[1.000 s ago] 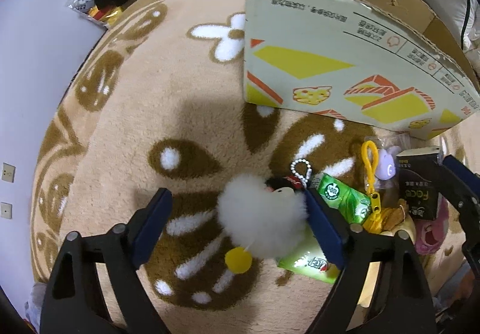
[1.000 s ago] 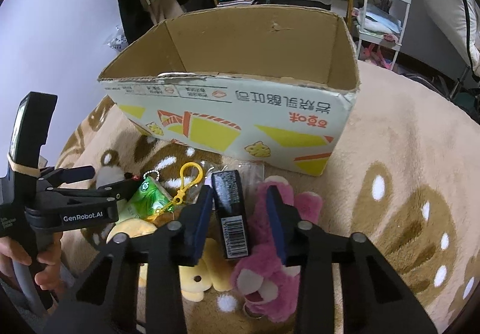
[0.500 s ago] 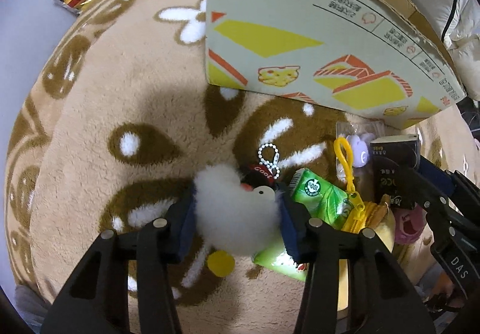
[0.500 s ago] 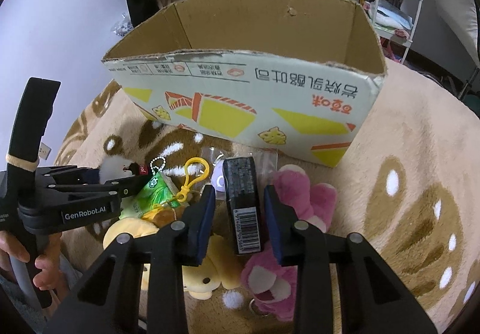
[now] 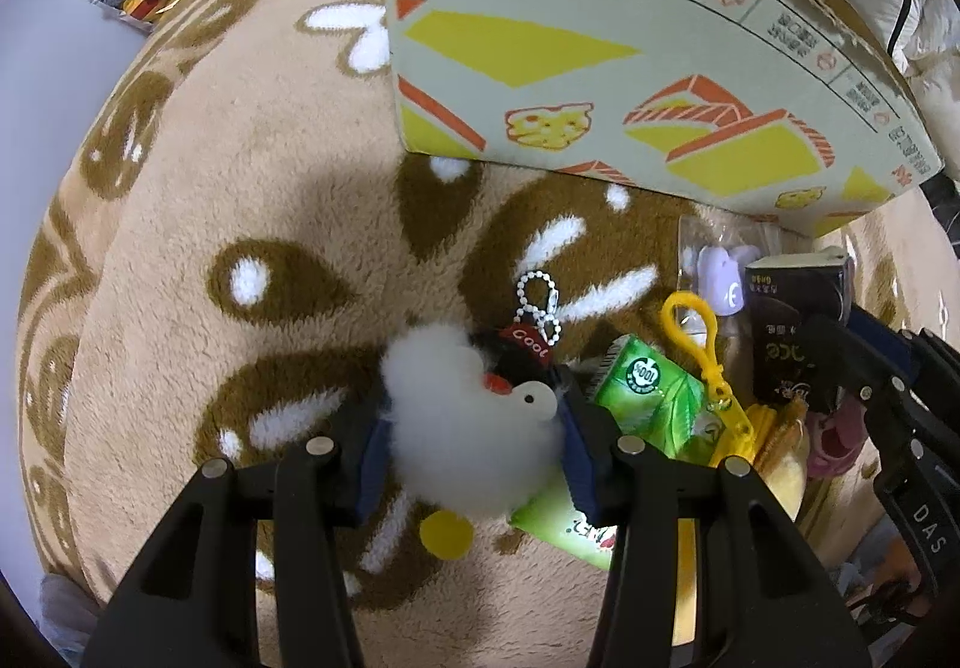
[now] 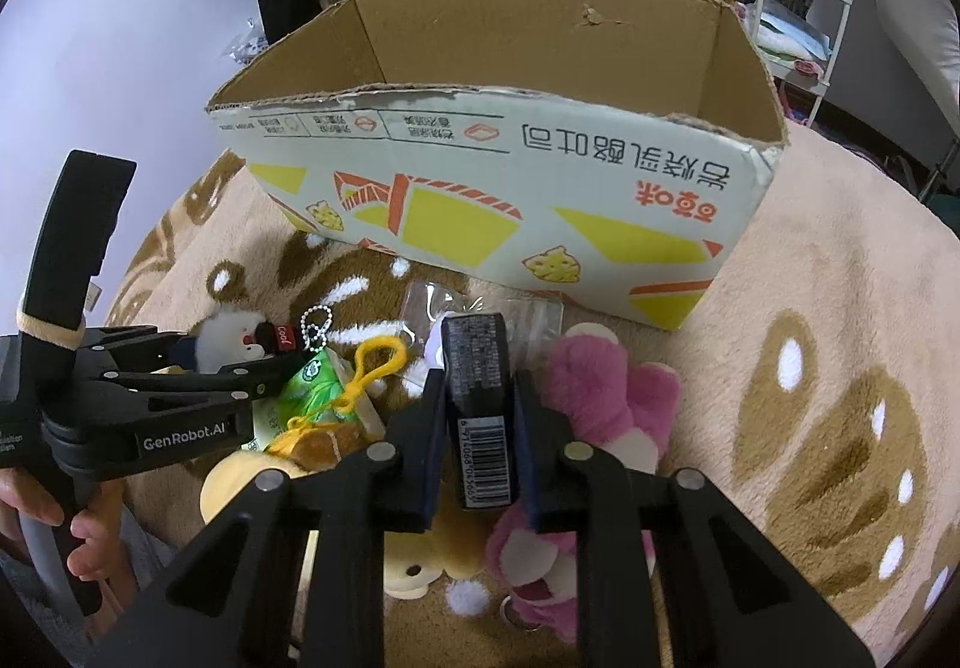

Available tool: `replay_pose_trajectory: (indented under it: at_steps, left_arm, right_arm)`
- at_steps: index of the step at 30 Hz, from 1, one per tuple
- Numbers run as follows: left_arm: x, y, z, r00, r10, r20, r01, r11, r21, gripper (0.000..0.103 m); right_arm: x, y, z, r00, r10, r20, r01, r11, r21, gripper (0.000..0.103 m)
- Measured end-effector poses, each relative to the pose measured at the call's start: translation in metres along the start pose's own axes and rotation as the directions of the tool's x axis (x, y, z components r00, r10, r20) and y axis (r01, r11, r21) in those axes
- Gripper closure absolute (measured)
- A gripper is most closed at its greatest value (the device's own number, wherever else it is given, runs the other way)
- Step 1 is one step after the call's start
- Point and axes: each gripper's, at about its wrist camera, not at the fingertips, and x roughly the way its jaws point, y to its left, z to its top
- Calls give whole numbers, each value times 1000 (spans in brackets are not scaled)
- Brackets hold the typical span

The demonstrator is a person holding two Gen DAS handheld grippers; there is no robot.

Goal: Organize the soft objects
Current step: 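Grasp white penguin keychain with left tool while right tool grasps black package, then lift penguin keychain with left tool while right tool lifts black package toward box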

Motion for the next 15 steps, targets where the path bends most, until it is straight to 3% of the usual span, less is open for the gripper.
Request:
replay_pose_trajectory:
  at_steps: [4, 6, 8, 15]
  left_arm:
    - [0, -3, -1, 1000, -5, -2, 5, 1000, -8, 56]
    - [1, -3, -1, 1000, -7, -1, 7, 1000, -10, 61]
    - [1, -1, -1, 1000, -29, 3, 29, 999, -15, 68]
    - [-14, 9, -2, 994, -94, 61, 98, 994, -56, 71]
  right_arm:
    - [0, -2, 0, 1000, -8, 5, 8, 1000, 12, 82]
    - [-2, -5, 0, 1000, -7, 8, 7, 1000, 21, 82]
    - [-3, -6, 0, 1000, -4, 12, 4, 1000, 31, 82]
    - [-7, -7, 0, 1000, -3, 19, 3, 999, 33, 82]
